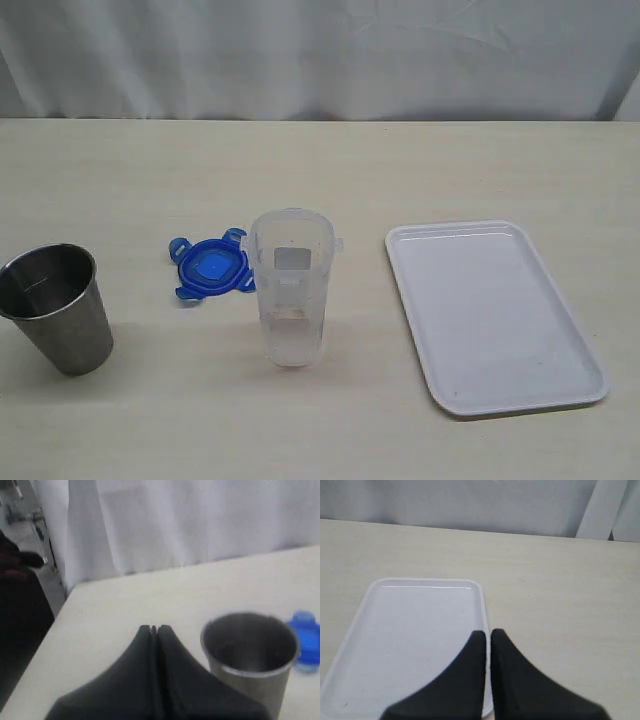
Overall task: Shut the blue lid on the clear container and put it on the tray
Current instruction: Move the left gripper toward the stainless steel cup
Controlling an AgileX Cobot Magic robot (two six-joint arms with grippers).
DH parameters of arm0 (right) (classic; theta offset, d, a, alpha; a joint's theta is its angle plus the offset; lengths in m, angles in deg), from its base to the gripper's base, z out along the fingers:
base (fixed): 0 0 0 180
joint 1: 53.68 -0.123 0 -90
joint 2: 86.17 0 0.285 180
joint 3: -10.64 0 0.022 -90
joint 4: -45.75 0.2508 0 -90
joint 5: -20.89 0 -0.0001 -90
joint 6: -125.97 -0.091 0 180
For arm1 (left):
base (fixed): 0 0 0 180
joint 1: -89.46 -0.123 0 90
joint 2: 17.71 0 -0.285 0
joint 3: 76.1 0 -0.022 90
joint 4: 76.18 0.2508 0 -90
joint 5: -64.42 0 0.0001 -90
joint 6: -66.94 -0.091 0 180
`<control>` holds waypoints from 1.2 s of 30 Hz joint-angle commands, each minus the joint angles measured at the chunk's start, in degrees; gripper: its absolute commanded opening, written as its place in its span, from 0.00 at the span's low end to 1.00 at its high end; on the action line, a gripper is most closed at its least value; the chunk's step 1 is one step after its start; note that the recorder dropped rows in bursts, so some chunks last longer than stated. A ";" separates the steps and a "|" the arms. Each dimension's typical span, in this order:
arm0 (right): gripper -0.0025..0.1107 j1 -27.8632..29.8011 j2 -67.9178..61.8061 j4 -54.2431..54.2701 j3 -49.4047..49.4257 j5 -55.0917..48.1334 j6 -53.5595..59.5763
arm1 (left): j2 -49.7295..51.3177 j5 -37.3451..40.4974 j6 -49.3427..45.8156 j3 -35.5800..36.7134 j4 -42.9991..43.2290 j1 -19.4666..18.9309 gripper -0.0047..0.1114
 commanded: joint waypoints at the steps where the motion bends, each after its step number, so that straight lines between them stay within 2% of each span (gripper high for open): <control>1: 0.06 0.20 0.26 0.16 0.10 0.03 0.46 | -0.05 -12.07 1.00 0.20 -7.38 -0.18 0.04; 4: 0.06 0.20 0.26 0.16 0.10 0.03 0.46 | -0.05 -19.60 2.54 0.20 -11.51 -0.18 0.04; 7: 0.06 0.20 0.26 0.16 0.10 0.03 0.46 | -0.05 -21.92 9.68 0.20 -16.16 -0.18 0.04; 10: 0.06 0.20 0.26 0.16 0.10 0.03 0.46 | -0.05 -26.68 9.94 0.20 -14.26 -0.18 0.04; 13: 0.06 0.20 0.26 0.16 0.10 0.03 0.46 | -0.05 -27.05 10.71 0.20 -13.93 -0.18 0.07; 16: 0.06 0.20 0.26 0.16 0.10 0.03 0.46 | -0.05 -28.26 10.98 0.20 -11.10 -0.18 0.25; 17: 0.06 0.20 0.26 0.16 0.10 0.03 0.46 | -0.05 -29.90 11.03 0.20 -11.00 -0.18 0.45; 19: 0.06 0.20 0.26 0.16 0.10 0.03 0.46 | -0.05 -31.52 11.03 0.20 -10.42 -0.18 0.65; 20: 0.06 0.20 0.26 0.16 0.10 0.03 0.46 | -0.05 -32.48 11.34 0.20 -10.11 -0.18 0.73; 22: 0.06 0.20 0.26 0.16 0.10 0.03 0.46 | -0.05 -34.58 12.56 0.20 -9.75 -0.18 0.81; 26: 0.06 0.20 0.26 0.16 0.10 0.03 0.46 | 7.55 -40.29 15.87 0.20 -3.25 -0.18 0.80; 30: 0.06 0.20 0.26 0.16 0.10 0.03 0.46 | 16.41 -44.18 18.60 -0.24 -0.30 -0.18 0.80; 33: 0.06 0.20 0.26 0.16 0.10 0.03 0.46 | 31.25 -41.61 22.37 -0.24 7.01 -0.18 0.80; 36: 0.06 0.20 0.26 0.16 0.10 0.03 0.46 | 40.40 -46.33 22.81 -0.24 8.31 -0.18 0.80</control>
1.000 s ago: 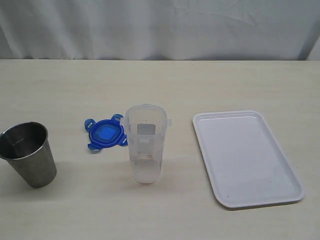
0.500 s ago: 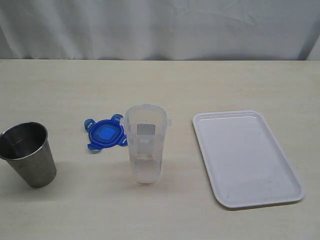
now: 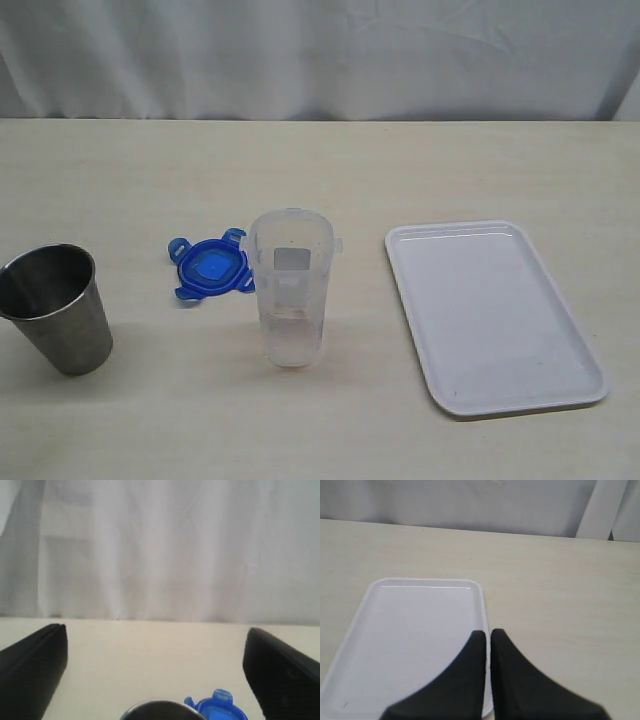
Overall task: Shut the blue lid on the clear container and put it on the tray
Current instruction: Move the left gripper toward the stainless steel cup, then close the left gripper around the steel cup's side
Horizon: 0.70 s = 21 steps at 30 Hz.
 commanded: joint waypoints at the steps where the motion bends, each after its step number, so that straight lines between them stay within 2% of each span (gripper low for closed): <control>1: 0.06 0.20 0.26 0.30 0.10 0.03 0.46 | 11.01 -7.13 -0.19 -0.24 2.01 -0.18 0.81; 5: 0.06 0.20 0.26 0.30 0.10 0.03 0.46 | 17.02 -7.65 -2.34 -0.77 4.59 -0.18 0.81; 8: 0.06 0.20 0.26 0.30 0.10 0.03 0.46 | 22.03 -12.76 -2.23 -0.77 14.68 -0.18 0.81; 10: 0.06 0.20 0.26 0.30 0.10 0.03 0.46 | 24.00 -15.64 0.52 -0.77 18.25 -0.18 0.81; 14: 0.06 0.20 0.26 0.30 0.10 0.03 0.46 | 24.24 -14.29 1.19 -0.77 15.48 -0.18 0.81; 21: 0.06 0.20 0.26 0.30 0.10 0.03 0.46 | 24.24 -6.75 2.16 -0.77 11.75 -0.18 0.81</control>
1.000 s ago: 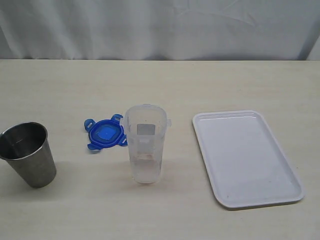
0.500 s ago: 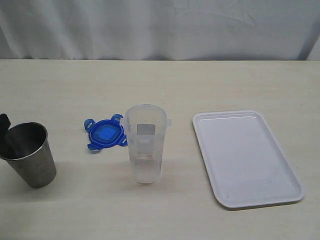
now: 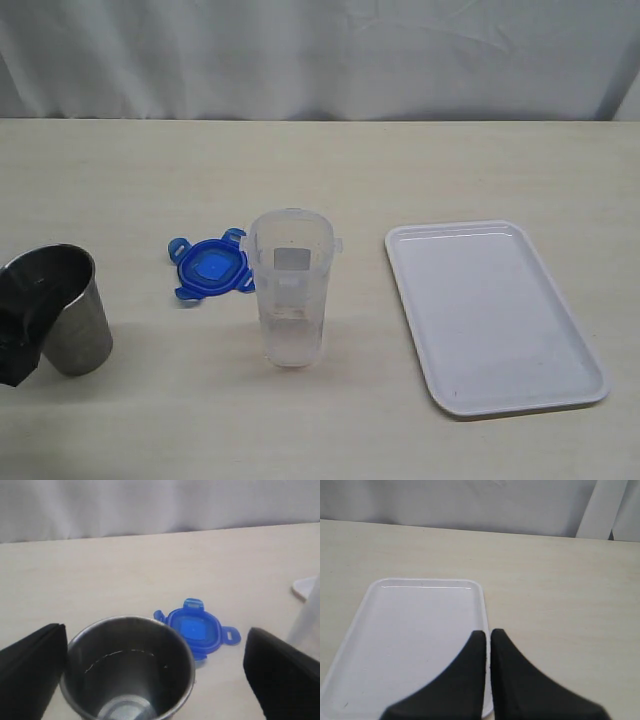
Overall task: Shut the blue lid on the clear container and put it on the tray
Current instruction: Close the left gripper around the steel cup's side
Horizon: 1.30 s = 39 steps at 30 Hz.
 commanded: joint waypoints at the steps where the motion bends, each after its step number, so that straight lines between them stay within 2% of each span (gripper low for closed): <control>1: 0.06 0.20 0.26 0.10 0.10 0.03 0.46 | 0.18 2.62 0.33 -0.07 -1.14 -0.18 0.81; 7: 0.06 0.20 0.26 0.10 0.10 0.03 0.46 | 0.73 4.21 -0.16 0.50 -0.62 -0.18 0.81; 14: 0.06 0.20 0.26 0.10 0.10 0.03 0.46 | 5.85 0.59 -4.10 0.77 -0.83 -0.18 0.81; 29: 0.06 0.20 0.26 0.10 0.10 0.03 0.46 | 25.05 -14.20 -14.40 0.77 -5.20 -0.18 0.81; 39: 0.06 0.20 0.26 0.10 0.10 0.03 0.46 | 36.63 -17.92 -15.73 -1.61 -5.79 -0.18 0.81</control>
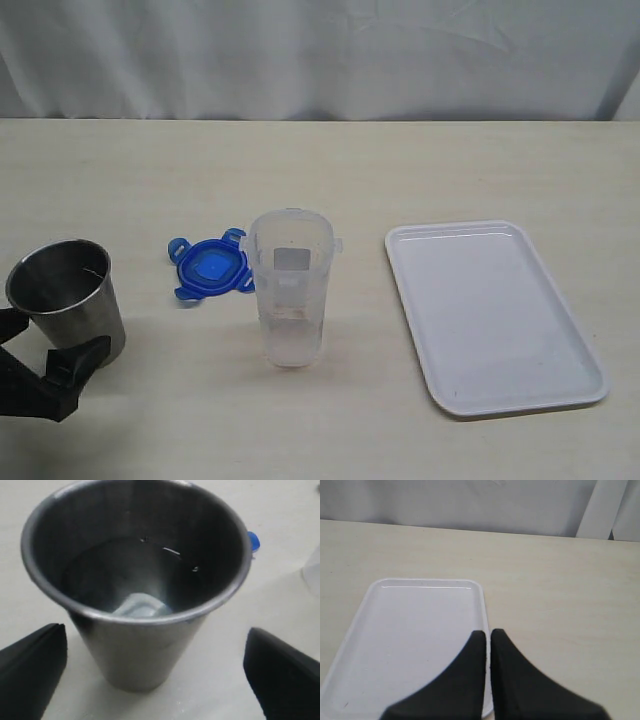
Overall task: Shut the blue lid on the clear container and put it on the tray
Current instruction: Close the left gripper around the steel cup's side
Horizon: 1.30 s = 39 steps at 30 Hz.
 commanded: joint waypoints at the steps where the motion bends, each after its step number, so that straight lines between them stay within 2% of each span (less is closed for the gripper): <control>1: 0.06 0.20 0.26 0.10 0.10 0.03 0.46 | 5.27 -4.36 -0.45 -1.66 -0.64 -0.18 0.81; 7: 0.06 0.20 0.26 0.10 0.10 0.03 0.46 | 8.45 -4.93 0.71 -3.79 -0.64 -0.18 0.81; 25: 0.06 0.20 0.26 0.10 0.10 0.03 0.46 | 8.53 -9.61 1.19 -4.32 -0.55 -0.18 0.81; 30: 0.06 0.20 0.26 0.10 0.10 0.03 0.46 | 8.57 -5.82 2.64 -6.45 -0.55 -0.18 0.81; 39: 0.06 0.20 0.26 0.10 0.10 0.03 0.46 | 8.57 -5.35 2.90 -6.98 -0.66 -0.18 0.81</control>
